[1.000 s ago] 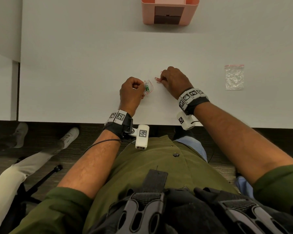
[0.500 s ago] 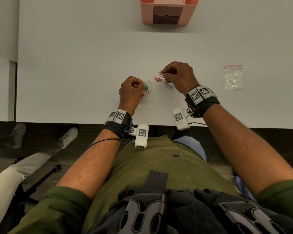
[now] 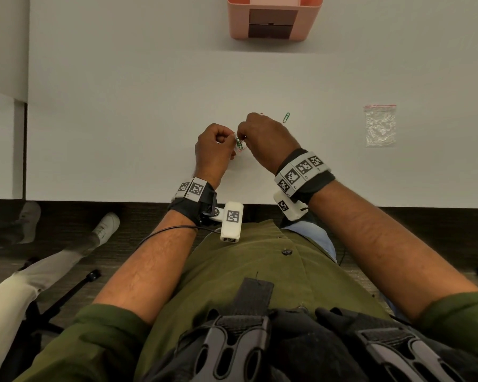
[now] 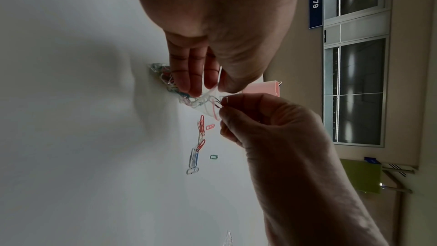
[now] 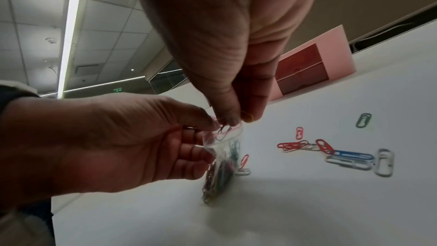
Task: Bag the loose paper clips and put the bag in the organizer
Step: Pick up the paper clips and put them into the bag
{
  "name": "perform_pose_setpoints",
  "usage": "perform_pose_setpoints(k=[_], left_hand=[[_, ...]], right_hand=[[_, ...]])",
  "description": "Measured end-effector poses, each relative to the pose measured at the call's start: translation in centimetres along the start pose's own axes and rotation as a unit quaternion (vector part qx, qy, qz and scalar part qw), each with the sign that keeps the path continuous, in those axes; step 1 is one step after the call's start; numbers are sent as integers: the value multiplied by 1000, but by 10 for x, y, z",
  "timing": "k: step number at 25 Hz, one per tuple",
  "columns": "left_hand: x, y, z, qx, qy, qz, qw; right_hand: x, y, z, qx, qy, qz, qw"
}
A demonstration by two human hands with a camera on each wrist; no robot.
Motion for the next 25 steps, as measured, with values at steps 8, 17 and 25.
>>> perform_pose_setpoints(k=[8,17,25], left_hand=[[2,3,0,-1,0,2,1000],[4,3,1,1,0,5,1000],[6,3,-2,-1,-4,2,1000]], right_hand=[[-2,11,-23,-309,-107,-18,945],[-1,1,-17,-365,-144,-27,919],[3,6,-22,-381,-147,-50,911]])
Point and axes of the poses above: each hand's wrist, its own x-axis away from the middle knuckle, its own y-axis out of the back of the hand, z = x × y, the point moved 8 cm from there along -x, towards the middle knuckle, and after that the axes turned 3 degrees about -y, right-handed, at the moved point
